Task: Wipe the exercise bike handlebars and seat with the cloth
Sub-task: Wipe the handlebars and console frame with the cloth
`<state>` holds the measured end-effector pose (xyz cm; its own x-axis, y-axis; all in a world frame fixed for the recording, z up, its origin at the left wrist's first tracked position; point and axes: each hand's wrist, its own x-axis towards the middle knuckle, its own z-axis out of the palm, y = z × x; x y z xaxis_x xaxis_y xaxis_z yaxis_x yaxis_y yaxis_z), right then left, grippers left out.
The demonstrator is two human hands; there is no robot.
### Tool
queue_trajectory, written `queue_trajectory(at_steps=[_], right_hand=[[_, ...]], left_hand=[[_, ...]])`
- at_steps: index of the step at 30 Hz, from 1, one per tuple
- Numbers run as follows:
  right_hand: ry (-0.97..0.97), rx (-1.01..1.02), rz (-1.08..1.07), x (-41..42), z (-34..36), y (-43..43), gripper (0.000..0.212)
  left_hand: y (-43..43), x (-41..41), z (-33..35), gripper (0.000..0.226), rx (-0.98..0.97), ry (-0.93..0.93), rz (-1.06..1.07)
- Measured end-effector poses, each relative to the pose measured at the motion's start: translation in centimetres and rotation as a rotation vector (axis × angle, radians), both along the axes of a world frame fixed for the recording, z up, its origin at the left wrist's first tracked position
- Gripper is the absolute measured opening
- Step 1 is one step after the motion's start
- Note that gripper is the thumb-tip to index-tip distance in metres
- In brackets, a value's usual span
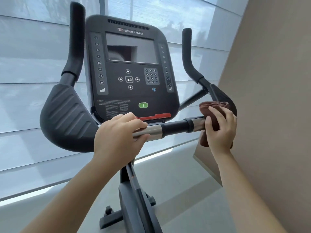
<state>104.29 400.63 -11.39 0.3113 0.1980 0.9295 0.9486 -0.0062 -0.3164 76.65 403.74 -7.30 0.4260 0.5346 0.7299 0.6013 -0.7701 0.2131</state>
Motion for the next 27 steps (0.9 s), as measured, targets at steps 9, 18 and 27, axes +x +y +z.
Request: queue_trajectory(at_steps=[9, 18, 27], right_hand=[[-0.238, -0.104, 0.190, -0.9, 1.1, 0.0, 0.026], [-0.097, -0.497, 0.290, 1.1, 4.4, -0.6, 0.034], [-0.118, -0.784, 0.329, 3.7, 7.6, -0.6, 0.031]], left_hand=[[-1.1, 9.1, 0.7, 0.023, -0.150, 0.009, -0.210], [0.0, 10.2, 0.5, 0.022, -0.260, -0.046, -0.097], [0.0, 10.1, 0.7, 0.022, -0.304, -0.037, -0.087]])
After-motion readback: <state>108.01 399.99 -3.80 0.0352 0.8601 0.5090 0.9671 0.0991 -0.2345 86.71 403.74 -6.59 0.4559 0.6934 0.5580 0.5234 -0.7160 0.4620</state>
